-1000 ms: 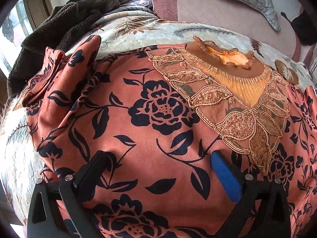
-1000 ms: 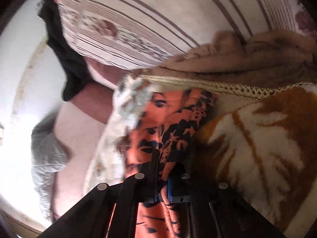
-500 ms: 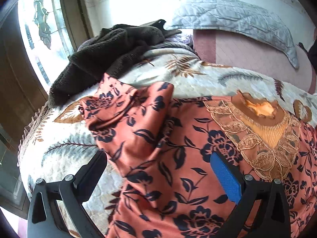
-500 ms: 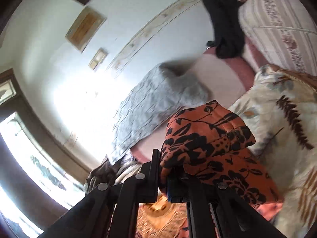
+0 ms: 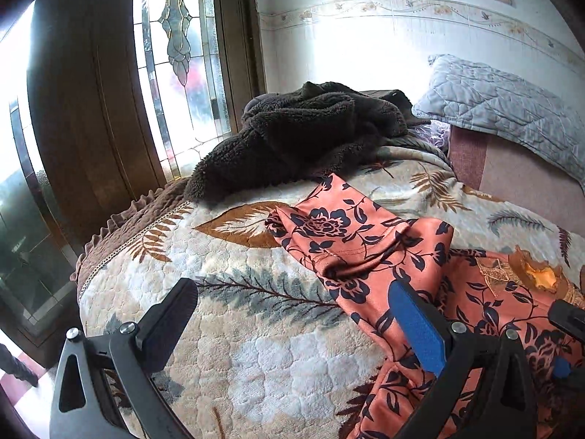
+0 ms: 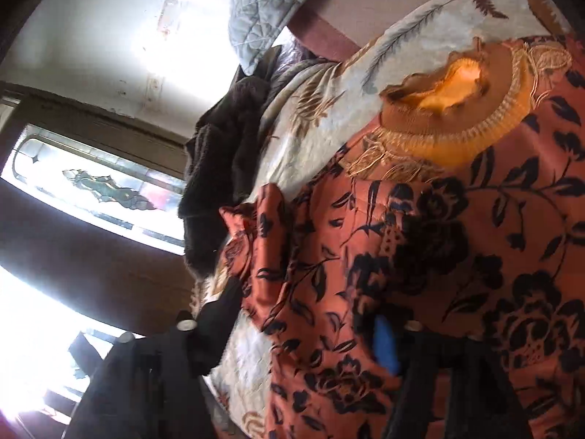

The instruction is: Fold small clothes

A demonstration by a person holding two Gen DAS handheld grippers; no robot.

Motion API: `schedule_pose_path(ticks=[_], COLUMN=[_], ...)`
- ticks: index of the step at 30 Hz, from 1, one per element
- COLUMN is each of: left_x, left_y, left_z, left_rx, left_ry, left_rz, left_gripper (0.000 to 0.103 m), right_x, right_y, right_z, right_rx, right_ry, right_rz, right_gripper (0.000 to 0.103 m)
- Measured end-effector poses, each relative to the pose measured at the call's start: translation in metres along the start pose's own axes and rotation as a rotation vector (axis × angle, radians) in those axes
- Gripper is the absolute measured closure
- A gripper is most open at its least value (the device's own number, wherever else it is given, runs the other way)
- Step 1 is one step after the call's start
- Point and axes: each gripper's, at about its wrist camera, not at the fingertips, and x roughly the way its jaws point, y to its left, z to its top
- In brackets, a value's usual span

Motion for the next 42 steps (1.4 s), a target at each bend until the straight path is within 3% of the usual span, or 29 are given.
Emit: schedule_pose_path(ticks=[3,7,9,13,15,18,19,22,24,27,29,32,35,40,42], left_x=[-0.008,-0.023,-0.028,-0.025,-0.030,-0.051,-0.056,-0.057,-0.042,-0.018,-0.015,-0.016,-0.012,0.005,0.009], left_y=[-0.008,-0.037,-0.051,-0.067,-0.076,-0.105,-0.121,-0.169,-0.196,-0.207,-0.199,-0.168,-0.115,-0.025,0.007], left_z=[0.000,-0.004,-0.007,-0.011,-0.015,-0.026,-0.033,-0.054,-0.065,-0.075,-0.074,-0.063,-0.048,-0.027,-0.024], left_rx=[-0.007,0.046,0.074,0.064,0.069,0.166,0.226,0.367,0.449,0.489,0.487,0.457,0.360,0.178,0.108], left_ry=[-0.016,-0.041,-0.047,-0.005,0.001,-0.060,-0.072,-0.065,-0.010,0.080,0.070,0.011,0.051,0.100,0.138], left_rz=[-0.074,-0.188,-0.191,-0.266,-0.340,-0.407,-0.402,-0.332,-0.207,-0.091,-0.041,0.055,0.072,0.224,0.229], left_gripper=[0.000,0.000,0.000,0.000,0.000,0.000,0.000,0.000,0.000,0.000,0.000,0.000,0.000,0.000,0.000], right_x=[-0.033,-0.087,-0.099,-0.117,-0.123,-0.131,-0.133,-0.135,-0.136,-0.133,-0.130,-0.125,-0.116,-0.079,-0.057], right_y=[0.009,0.004,-0.004,-0.025,-0.043,-0.067,-0.074,-0.091,-0.094,-0.092,-0.093,-0.091,-0.083,-0.054,-0.050], right_z=[-0.001,0.012,0.017,0.022,0.028,0.037,0.040,0.045,0.047,0.051,0.053,0.056,0.056,0.043,0.036], right_rx=[-0.068,-0.096,-0.052,0.035,0.107,0.203,0.229,0.308,0.308,0.286,0.282,0.266,0.242,0.147,0.159], right_ry=[-0.017,-0.118,-0.110,-0.176,-0.188,-0.212,-0.223,-0.224,-0.216,-0.212,-0.203,-0.195,-0.174,-0.073,-0.036], right_rz=[0.055,0.057,0.113,0.023,-0.013,-0.085,-0.103,-0.086,-0.088,-0.093,-0.092,-0.112,-0.095,-0.057,-0.054], right_gripper=[0.028,0.027,0.027,0.028,0.033,0.062,0.063,0.063,0.063,0.063,0.063,0.063,0.063,0.063,0.063])
